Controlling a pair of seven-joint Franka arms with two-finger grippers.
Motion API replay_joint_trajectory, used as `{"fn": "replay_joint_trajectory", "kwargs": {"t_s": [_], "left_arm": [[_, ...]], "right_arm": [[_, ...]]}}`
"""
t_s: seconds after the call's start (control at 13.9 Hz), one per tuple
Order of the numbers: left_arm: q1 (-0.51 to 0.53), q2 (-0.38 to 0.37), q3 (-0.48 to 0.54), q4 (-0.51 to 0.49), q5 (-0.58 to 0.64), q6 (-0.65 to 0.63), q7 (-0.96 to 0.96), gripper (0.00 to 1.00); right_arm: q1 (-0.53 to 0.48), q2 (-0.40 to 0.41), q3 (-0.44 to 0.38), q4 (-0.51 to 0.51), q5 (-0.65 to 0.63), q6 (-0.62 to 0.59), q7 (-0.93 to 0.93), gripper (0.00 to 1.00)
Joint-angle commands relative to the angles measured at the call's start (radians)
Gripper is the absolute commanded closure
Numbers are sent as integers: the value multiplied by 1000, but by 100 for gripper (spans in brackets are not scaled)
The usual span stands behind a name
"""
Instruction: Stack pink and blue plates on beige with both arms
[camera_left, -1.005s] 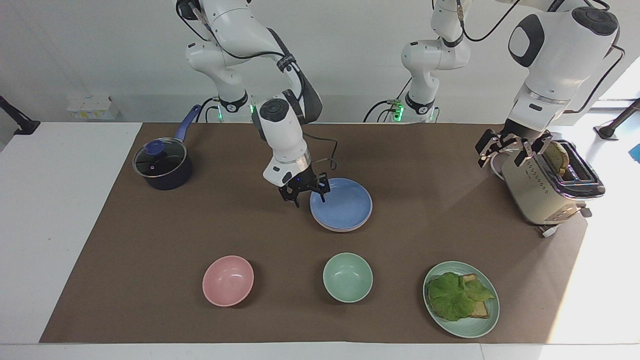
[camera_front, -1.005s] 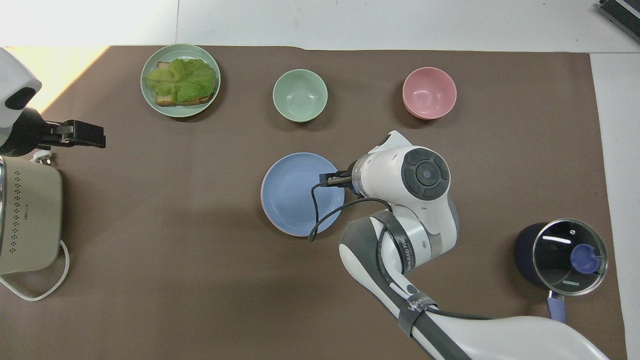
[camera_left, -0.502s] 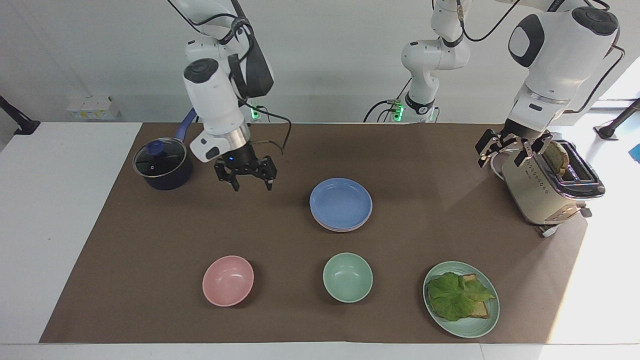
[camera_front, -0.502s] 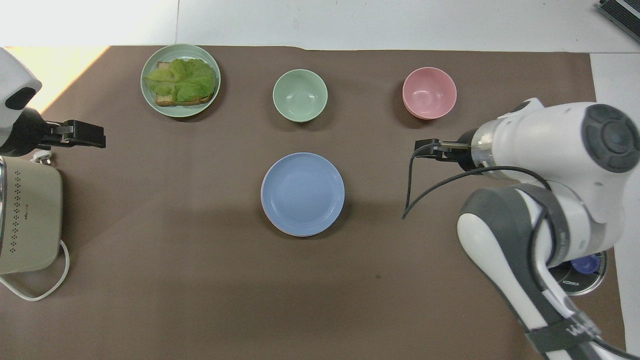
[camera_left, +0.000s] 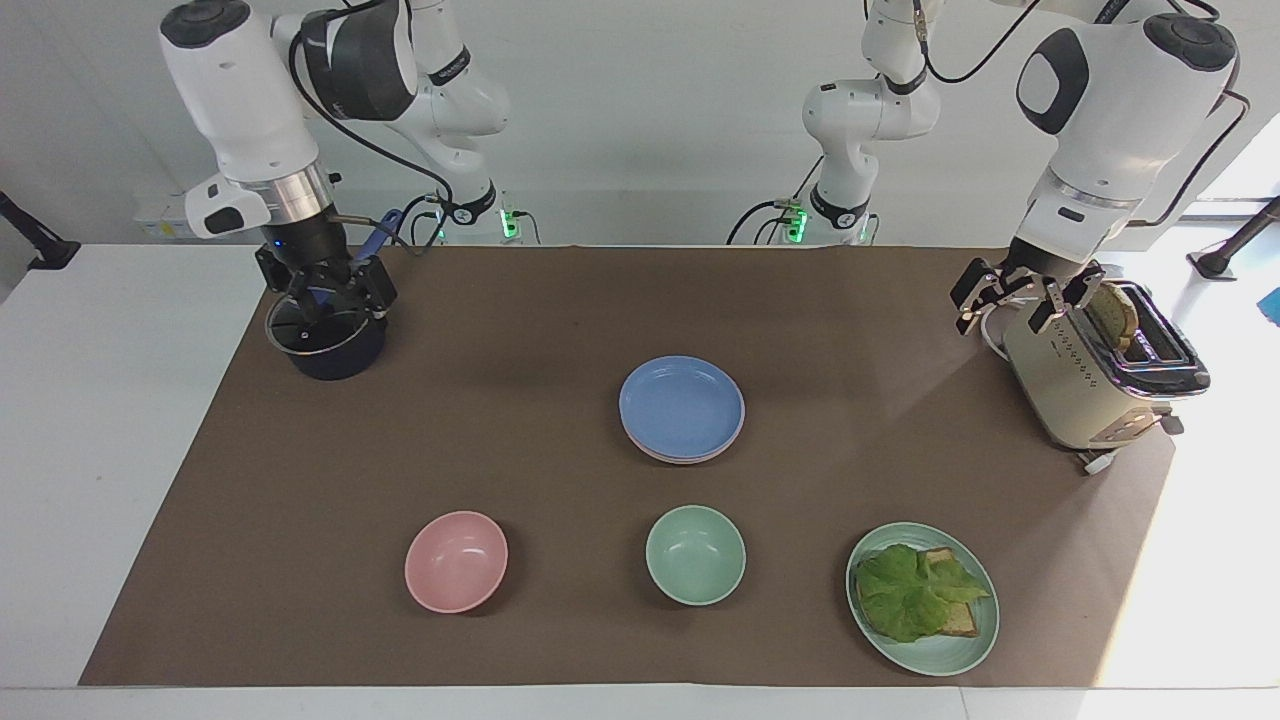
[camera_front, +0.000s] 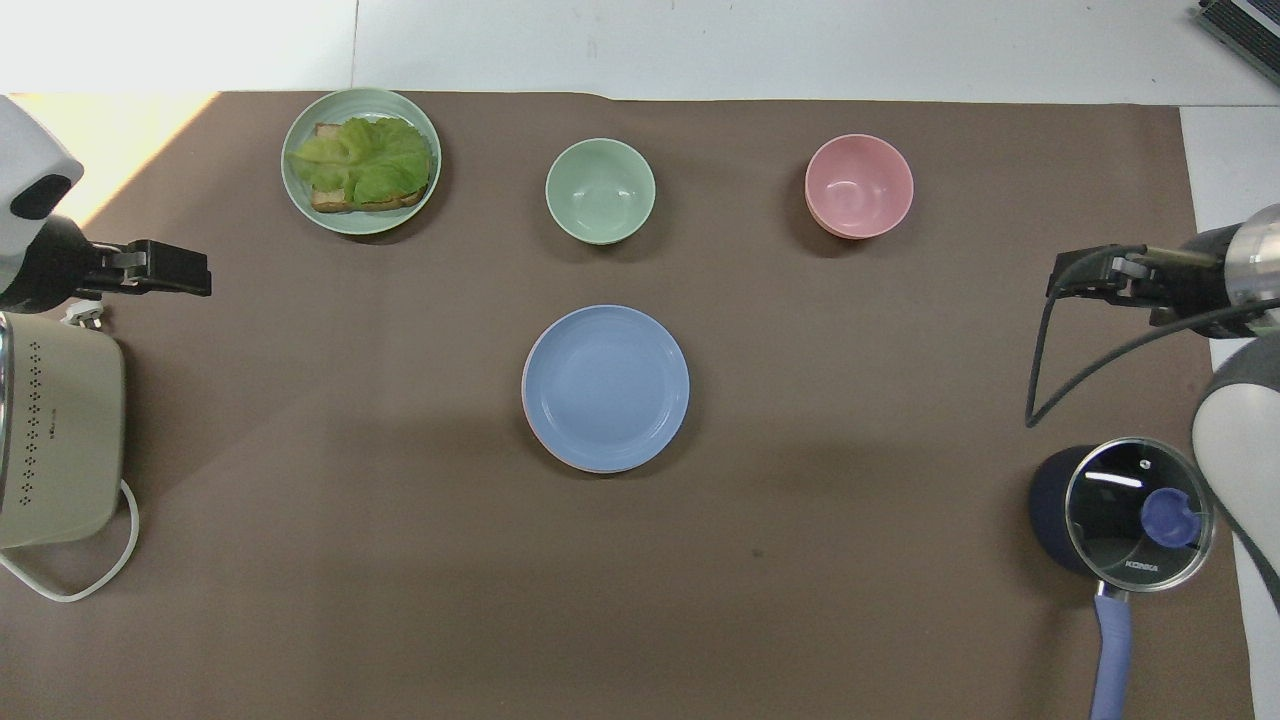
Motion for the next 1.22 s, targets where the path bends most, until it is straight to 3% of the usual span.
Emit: {"fn": "replay_joint_trajectory", "kwargs": {"t_s": [0.0,0.14,0.5,1.15], "left_arm": [[12,-4,-7,3,16,-17,7,0],[12,-4,-7,4,16,-18,9,0],[12,-4,-7,4,16,-17,9,0],[12,-4,-7,3,16,-18,9,0]], "right_arm": [[-16,30,18,135,-35,-142,-13,0],[-16,34,18,166,-26,-222,-15,0],[-16,53,18,209,-15,-265,-73,0],[-10,19,18,160,9,-264,-112,0]]}}
